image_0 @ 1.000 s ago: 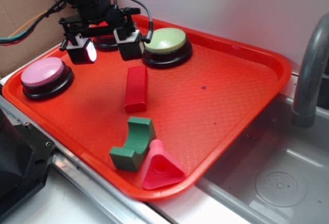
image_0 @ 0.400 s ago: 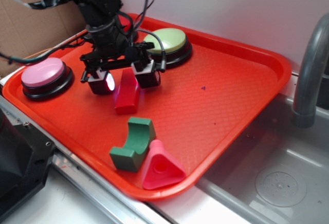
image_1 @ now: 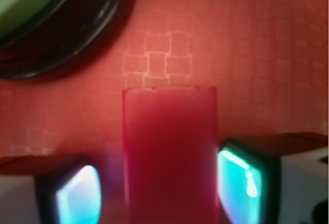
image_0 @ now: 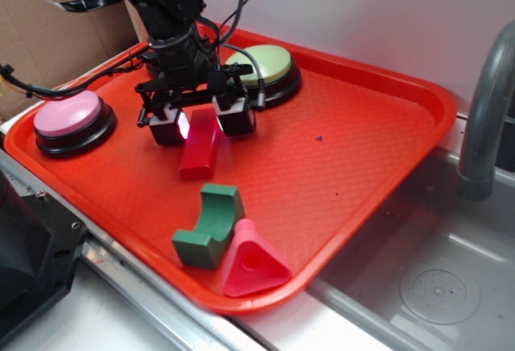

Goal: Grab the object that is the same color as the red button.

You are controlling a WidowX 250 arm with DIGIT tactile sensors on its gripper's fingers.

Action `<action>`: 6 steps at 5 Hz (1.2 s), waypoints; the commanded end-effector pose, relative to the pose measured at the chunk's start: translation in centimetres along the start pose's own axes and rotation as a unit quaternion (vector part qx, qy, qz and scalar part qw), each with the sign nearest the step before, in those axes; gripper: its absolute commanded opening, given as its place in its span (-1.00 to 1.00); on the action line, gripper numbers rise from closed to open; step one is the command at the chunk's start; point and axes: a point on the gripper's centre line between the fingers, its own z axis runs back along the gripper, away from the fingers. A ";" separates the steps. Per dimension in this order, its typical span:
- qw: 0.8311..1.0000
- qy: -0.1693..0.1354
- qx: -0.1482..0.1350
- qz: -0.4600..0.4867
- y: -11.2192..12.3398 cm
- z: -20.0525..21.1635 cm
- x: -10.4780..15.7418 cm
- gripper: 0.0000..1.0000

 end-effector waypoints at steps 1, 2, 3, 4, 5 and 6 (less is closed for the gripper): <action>0.995 0.003 -0.004 -0.099 0.3 4.7 -1.4 -1.00; 0.980 -0.039 -0.050 -0.187 0.5 9.6 -2.4 -1.00; 0.971 -0.059 -0.052 -0.224 0.3 14.5 -2.2 -1.00; 0.970 -0.038 -0.083 -0.225 0.1 17.6 -0.8 -1.00; 0.969 -0.055 -0.075 -0.230 -0.6 18.6 0.2 -1.00; 0.968 -0.060 -0.063 -0.236 -1.1 18.4 1.1 -1.00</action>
